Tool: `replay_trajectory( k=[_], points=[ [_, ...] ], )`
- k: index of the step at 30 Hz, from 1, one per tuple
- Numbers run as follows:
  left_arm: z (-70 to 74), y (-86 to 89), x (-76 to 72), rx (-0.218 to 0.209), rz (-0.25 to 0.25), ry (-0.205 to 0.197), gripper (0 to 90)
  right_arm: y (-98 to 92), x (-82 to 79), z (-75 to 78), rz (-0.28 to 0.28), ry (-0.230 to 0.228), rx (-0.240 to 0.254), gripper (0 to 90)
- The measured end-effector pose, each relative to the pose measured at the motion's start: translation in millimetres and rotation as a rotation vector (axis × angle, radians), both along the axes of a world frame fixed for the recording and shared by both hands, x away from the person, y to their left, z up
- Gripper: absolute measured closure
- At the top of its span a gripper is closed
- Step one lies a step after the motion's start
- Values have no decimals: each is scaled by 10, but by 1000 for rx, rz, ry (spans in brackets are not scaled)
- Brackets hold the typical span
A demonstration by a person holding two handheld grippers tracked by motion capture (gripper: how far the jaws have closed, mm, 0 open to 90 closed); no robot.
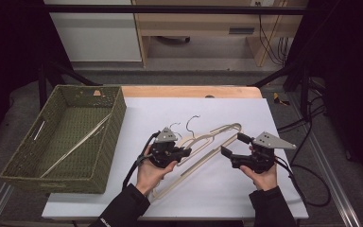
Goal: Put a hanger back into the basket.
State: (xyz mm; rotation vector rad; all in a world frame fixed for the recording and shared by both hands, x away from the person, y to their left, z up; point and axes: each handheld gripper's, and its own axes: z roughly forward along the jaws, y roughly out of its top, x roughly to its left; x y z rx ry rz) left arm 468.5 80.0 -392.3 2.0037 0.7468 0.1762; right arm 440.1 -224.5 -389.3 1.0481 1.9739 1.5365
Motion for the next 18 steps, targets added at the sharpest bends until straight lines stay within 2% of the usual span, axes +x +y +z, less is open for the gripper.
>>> replay_trajectory(
  k=[6, 9, 10, 11, 17, 18],
  points=[
    [134, 126, -47, -25, 6, -28, 858, -65, -24, -9, -18, -5, -3, 98],
    [233, 203, -75, -35, 7, -52, 858, -90, -41, -21, -30, 7, -4, 60],
    [308, 255, -87, -38, 11, -66, 858, -112, -44, -35, -40, 17, -13, 52],
    [308, 255, -87, -38, 11, -66, 858, -127, -46, -42, -44, 18, -14, 52],
    [540, 416, -122, -14, 8, -102, 858, -191, -55, -66, -62, 26, -20, 39],
    [572, 433, -130, -21, 13, -110, 858, -195, -57, -68, -61, 25, -20, 37]
  ],
)
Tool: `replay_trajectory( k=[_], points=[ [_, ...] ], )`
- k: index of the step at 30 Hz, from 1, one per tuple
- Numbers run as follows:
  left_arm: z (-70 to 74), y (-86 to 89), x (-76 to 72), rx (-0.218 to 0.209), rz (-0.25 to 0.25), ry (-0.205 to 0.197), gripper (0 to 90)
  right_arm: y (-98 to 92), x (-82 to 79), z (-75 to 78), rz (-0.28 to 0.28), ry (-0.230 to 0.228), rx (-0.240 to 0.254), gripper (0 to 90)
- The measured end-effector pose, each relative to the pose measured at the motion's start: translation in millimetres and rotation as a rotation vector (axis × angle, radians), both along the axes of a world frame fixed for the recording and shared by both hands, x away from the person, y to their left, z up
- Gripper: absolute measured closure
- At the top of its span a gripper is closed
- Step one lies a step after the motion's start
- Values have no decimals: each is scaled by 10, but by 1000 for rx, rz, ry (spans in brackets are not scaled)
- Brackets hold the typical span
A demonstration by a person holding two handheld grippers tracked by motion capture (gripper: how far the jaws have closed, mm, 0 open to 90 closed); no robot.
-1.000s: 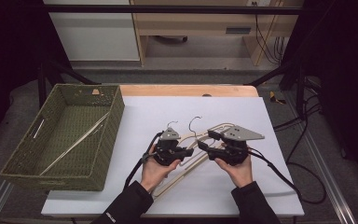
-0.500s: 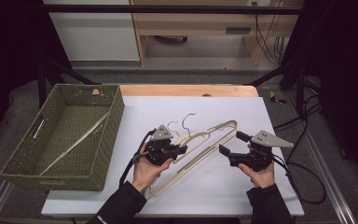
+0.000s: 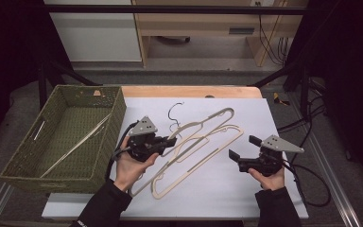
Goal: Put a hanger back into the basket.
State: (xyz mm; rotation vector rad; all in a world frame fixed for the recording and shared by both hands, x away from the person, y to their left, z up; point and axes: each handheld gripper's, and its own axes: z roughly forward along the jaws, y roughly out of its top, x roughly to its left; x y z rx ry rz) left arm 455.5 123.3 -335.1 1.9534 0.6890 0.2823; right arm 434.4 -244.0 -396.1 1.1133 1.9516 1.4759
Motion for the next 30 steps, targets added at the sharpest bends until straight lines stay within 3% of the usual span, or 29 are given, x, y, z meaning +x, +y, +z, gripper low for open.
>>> replay_trajectory(
  k=[14, 21, 30],
  points=[
    [547, 360, -101, 27, -37, -97, 858, -20, 0, -32, -6, 17, -17, 23],
    [818, 611, -79, 32, -8, -130, 858, -31, -5, -26, -7, 8, -14, 20],
    [974, 890, -58, 54, 32, -148, 858, -32, -5, -29, -5, 14, -14, 19]
  ],
)
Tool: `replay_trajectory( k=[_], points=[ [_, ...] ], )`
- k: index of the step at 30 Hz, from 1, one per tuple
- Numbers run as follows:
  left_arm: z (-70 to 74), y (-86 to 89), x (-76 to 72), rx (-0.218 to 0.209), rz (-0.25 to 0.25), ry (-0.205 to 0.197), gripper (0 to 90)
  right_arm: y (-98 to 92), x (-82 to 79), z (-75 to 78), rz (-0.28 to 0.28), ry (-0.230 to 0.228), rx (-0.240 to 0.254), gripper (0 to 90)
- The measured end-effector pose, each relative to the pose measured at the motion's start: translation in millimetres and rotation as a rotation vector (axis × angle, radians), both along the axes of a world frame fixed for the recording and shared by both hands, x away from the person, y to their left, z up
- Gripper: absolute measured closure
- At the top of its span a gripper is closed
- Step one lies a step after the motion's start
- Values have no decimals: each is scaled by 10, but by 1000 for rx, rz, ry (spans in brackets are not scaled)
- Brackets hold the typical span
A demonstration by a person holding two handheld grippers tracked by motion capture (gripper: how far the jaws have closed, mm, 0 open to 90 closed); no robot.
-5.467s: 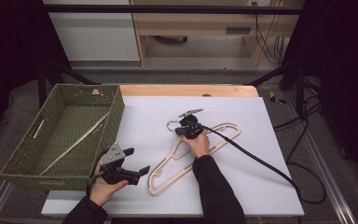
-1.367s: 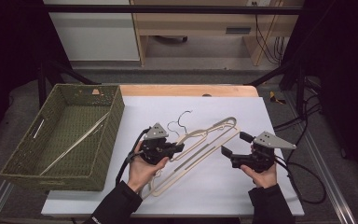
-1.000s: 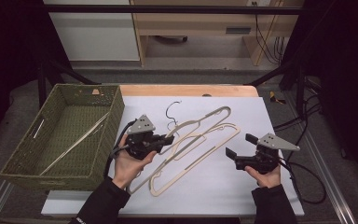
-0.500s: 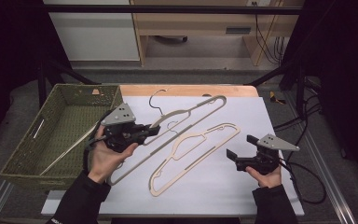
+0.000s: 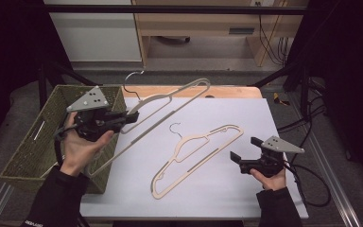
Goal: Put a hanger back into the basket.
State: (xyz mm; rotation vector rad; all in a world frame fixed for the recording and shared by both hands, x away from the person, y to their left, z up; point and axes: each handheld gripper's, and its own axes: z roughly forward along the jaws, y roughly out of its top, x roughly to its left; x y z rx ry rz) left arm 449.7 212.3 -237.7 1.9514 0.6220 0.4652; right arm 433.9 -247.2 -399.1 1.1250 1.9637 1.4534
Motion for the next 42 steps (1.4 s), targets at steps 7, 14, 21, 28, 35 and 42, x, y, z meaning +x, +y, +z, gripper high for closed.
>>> replay_trajectory(
  k=[7, 14, 21, 28, 35, 42],
  points=[
    [110, 314, 46, -2, 53, -14, 858, 4, 5, -7, -4, 4, -2, 19],
    [182, 597, 102, 34, 108, -46, 858, 8, 12, -13, -3, 4, -6, 16],
    [132, 915, 159, 19, 147, -50, 858, 4, 7, -9, 4, 3, -6, 10],
    [49, 1155, 250, 47, 205, -43, 858, 4, 11, -14, 6, 7, -15, 11],
    [-24, 1367, 350, 77, 245, -46, 858, 2, 15, -21, 15, 3, -26, 12],
    [-158, 1584, 427, 114, 301, -38, 858, 14, 19, -22, 6, 8, -18, 12]
  ],
)
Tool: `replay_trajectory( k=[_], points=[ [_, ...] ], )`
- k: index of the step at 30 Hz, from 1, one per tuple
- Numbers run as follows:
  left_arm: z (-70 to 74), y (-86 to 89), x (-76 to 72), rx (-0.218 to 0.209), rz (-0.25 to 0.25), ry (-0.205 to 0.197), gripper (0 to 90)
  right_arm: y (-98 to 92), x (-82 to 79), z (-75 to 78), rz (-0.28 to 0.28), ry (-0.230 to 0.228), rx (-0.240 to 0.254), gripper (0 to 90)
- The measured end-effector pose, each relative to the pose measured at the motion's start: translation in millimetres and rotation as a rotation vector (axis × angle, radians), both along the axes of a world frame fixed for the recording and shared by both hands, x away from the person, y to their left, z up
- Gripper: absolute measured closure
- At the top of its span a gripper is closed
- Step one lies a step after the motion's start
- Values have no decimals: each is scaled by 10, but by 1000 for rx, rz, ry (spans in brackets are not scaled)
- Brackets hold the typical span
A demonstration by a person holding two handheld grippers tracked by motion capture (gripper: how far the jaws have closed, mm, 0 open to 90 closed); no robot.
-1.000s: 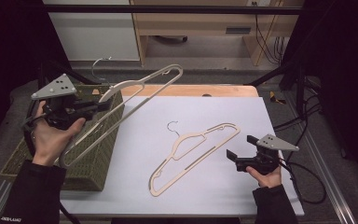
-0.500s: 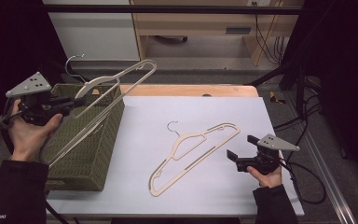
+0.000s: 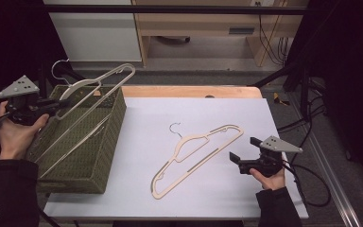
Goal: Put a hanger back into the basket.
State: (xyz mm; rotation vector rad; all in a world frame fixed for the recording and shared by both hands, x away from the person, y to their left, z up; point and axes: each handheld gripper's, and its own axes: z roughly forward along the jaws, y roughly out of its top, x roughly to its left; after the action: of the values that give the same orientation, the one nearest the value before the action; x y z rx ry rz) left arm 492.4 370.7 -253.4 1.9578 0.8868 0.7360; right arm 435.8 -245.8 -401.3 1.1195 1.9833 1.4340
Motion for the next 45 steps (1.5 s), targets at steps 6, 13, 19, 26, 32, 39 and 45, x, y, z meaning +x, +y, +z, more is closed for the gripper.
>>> replay_trajectory(
  k=[6, 13, 19, 26, 32, 39, 45],
  points=[
    [-119, 140, 34, 39, 14, 23, 858, -14, -5, 7, 6, -5, -4, 12],
    [-222, 252, 39, 62, 24, 20, 858, -5, -1, 1, 7, -4, -7, 11],
    [-382, 342, 87, 76, 48, 43, 858, -20, -3, 6, 11, -12, -8, 11],
    [-567, 427, 78, 94, 65, 62, 858, -9, 3, -1, 7, -4, -9, 12],
    [-798, 421, 103, 129, 79, 99, 858, -9, 5, -1, 6, -1, -7, 16],
    [-1067, 379, 151, 146, 110, 136, 858, 3, 10, -7, 12, 1, -9, 17],
    [-1174, 343, 142, 148, 117, 148, 855, -5, -1, 8, 14, 0, 0, 19]
  ],
)
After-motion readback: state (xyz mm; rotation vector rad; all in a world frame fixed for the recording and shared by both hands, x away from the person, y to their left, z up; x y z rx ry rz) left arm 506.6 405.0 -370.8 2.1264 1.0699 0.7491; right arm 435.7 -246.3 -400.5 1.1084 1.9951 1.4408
